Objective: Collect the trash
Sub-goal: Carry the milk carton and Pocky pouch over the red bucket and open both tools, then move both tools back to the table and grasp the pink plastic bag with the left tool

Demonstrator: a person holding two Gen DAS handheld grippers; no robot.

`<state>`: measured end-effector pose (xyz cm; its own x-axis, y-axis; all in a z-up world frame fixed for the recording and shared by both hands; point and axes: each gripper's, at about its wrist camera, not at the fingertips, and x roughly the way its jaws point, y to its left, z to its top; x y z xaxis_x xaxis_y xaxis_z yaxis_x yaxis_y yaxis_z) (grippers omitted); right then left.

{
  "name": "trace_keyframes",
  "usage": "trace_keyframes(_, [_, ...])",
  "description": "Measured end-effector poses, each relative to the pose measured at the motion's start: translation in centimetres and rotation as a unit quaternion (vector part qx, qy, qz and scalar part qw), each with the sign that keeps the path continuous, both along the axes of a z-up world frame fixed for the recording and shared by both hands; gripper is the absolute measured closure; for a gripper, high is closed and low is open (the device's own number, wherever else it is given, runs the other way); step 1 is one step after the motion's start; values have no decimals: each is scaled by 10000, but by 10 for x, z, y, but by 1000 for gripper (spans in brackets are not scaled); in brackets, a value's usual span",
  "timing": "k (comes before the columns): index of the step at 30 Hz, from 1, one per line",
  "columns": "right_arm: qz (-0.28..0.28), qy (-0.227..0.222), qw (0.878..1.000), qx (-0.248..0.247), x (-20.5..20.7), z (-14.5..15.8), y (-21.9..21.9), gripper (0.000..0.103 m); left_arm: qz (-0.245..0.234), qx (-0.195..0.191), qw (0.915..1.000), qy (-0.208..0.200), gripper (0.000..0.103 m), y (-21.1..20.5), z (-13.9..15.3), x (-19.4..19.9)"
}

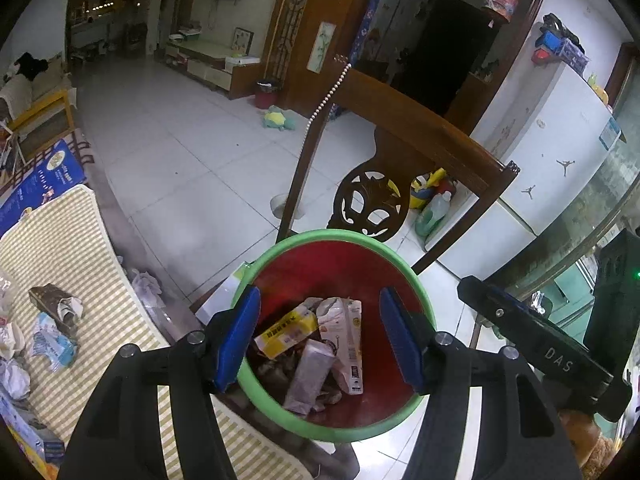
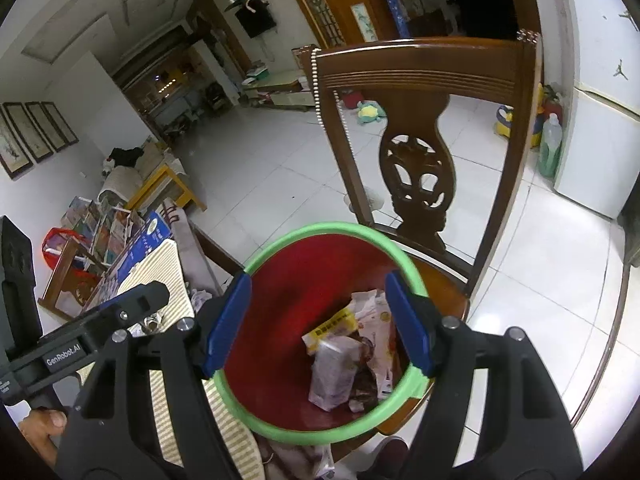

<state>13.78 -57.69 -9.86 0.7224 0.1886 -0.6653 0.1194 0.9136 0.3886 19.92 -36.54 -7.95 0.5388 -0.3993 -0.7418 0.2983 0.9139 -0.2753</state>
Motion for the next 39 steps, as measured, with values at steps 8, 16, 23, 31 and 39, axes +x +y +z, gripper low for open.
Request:
trace_keyframes(8, [455,-16,9989,-74,4,5,45,36,434,-94,9990,-78,44,46,7,-18])
trace_keyframes(16, [1039,5,9944,-212,2,7,114,36,1101,-205,9937,15,44,123,2,-44])
trace_keyframes(23, [1586,59,9867,-336,-6,6,185,36,1768,-227,9839,106,42,208,-9,-77])
trace_keyframes(31, [2085,230,9768,-427,-23,-1,264,32,3040,-128,9512,521,41,337,-48,-126])
trace_keyframes(39, [2697,379,9607,-543,-43,-11,344,32,3873,-172,9103,1453,41,444,-112,-174])
